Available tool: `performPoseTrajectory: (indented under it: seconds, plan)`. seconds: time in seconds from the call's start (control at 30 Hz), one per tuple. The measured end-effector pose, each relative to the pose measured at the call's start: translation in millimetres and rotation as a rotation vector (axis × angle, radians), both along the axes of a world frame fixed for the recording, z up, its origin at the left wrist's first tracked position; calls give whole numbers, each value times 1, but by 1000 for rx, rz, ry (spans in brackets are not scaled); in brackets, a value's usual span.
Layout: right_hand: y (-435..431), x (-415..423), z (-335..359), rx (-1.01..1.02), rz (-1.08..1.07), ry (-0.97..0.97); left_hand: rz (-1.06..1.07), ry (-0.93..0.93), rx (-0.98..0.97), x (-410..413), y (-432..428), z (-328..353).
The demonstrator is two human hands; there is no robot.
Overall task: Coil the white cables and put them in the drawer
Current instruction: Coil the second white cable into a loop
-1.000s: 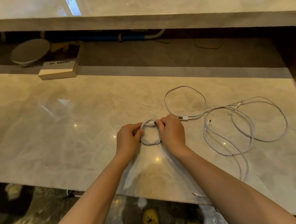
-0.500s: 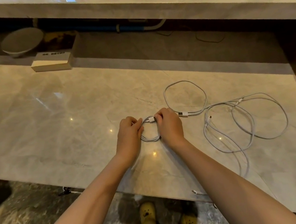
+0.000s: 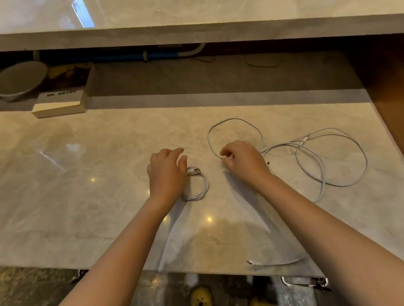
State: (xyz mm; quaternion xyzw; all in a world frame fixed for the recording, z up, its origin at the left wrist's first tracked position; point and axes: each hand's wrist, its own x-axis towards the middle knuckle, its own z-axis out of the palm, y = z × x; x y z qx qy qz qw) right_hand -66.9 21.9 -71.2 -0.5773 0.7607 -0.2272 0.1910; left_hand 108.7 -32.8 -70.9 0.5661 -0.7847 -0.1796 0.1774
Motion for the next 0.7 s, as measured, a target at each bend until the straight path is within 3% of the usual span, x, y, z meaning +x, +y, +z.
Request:
performPoseTrajectory:
  seconds: [0.07,0.13,0.3,0.43,0.7]
  plan:
    - [4,-22,0,99,-12,236,-82,25,16,-15,-2,5]
    - [7,-32,-2,195,6,313,-198,18,65,-36,0,7]
    - [8,-40,-2,131,54,228,-406,-92,245,-84,7,9]
    - [10,-50,11,0,58,109,-461,-196,148,-96,5,17]
    - [5,-87,62,-206,48,-21,-410,-34,47,-121,-1,95]
